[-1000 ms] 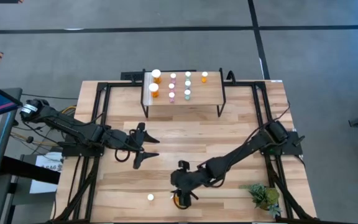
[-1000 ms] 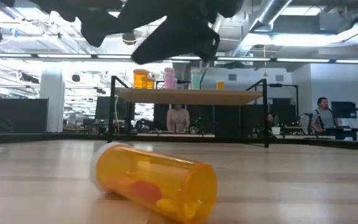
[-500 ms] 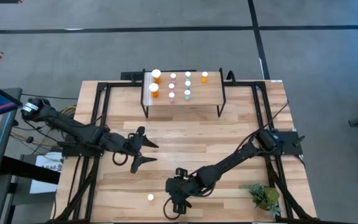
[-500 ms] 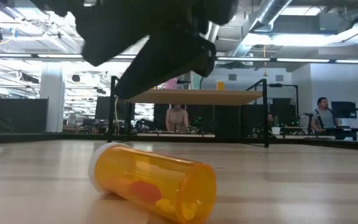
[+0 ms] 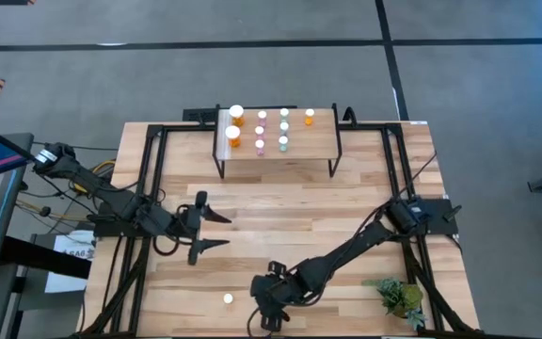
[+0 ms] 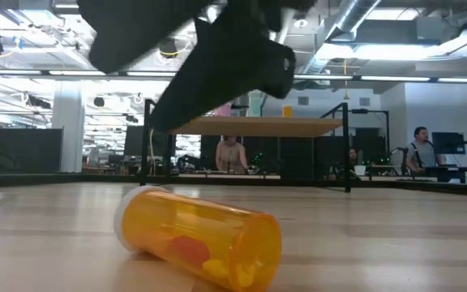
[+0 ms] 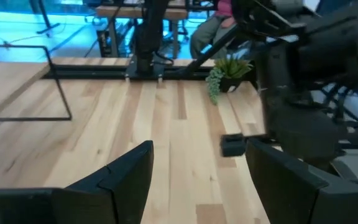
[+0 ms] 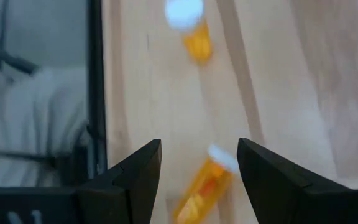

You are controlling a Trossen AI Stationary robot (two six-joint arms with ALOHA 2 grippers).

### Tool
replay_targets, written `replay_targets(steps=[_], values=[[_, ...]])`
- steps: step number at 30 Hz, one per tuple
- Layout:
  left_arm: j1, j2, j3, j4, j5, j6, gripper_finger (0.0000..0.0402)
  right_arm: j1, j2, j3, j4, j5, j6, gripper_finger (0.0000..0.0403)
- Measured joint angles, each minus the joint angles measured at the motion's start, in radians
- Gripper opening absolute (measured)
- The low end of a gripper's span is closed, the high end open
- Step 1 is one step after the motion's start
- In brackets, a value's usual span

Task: Pick and place medicine bottles onto shelf by color
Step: Put the right small orange pill bottle aligned with the other small orange pill bottle on the shelf

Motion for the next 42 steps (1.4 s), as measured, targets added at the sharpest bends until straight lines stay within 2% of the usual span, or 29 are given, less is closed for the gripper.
replay_targets(steps=[10, 18, 25, 33, 42], values=[[0.000, 0.001, 0.000, -0.006, -0.033, 0.001, 0.0245, 0.023, 0.022, 0.037, -0.075, -0.005, 0.049, 0.0234], [0.000, 0.001, 0.000, -0.029, -0.035, -0.019, 0.0245, 0.027, 0.050, 0.033, -0.133, 0.042, 0.105, 0.0234], [-0.001, 0.001, 0.000, -0.027, -0.031, -0.020, 0.0245, 0.034, 0.092, 0.050, -0.131, 0.044, 0.129, 0.0234], [-0.001, 0.001, 0.000, -0.032, -0.031, -0.037, 0.0245, 0.036, 0.104, 0.053, -0.311, 0.045, 0.156, 0.0234], [-0.001, 0.001, 0.000, -0.044, -0.031, -0.041, 0.0245, 0.023, 0.103, 0.052, -0.351, 0.037, 0.033, 0.0232]])
